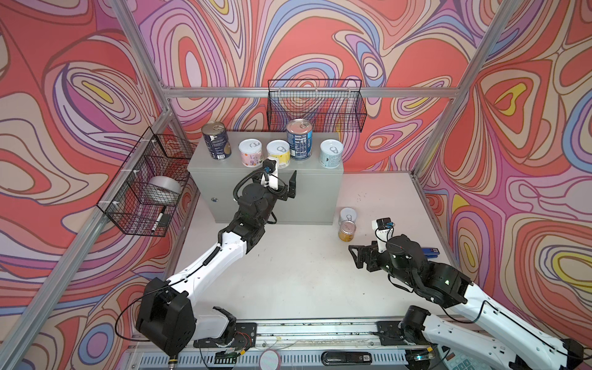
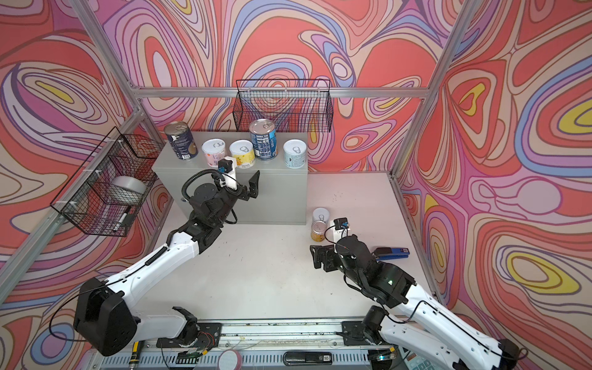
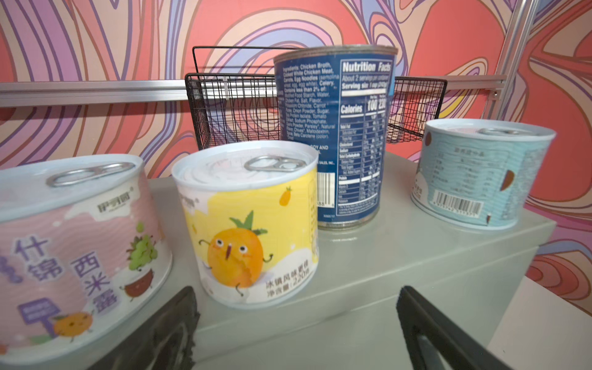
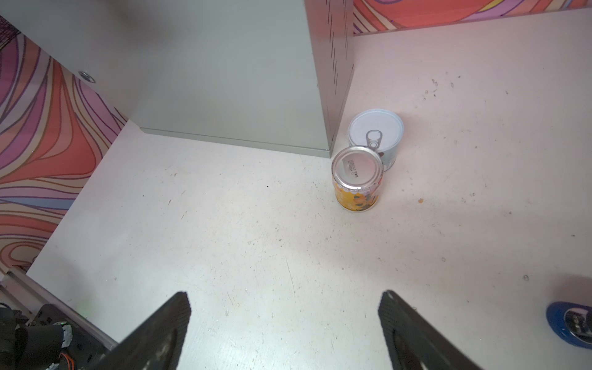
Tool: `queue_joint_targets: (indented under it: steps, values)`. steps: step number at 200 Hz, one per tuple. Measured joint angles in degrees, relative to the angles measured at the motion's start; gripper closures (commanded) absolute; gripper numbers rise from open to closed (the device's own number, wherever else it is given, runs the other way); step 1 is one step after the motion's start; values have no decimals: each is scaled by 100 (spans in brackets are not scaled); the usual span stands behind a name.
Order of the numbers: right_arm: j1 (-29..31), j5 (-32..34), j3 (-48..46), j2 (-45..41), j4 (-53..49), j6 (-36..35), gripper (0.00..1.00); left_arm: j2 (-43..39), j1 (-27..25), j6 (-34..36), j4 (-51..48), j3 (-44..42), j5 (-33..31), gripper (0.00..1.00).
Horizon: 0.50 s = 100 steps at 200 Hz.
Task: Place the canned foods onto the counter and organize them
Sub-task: 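Open the left gripper and release the yellow can beside the pink can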
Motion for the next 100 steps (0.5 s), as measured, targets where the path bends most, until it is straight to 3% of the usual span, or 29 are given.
queue_joint_targets:
  steps: [100]
  values:
    - [-295,-214,-153,1060,439,544,4,-979,-841,-116,-645,-1141,-688,0]
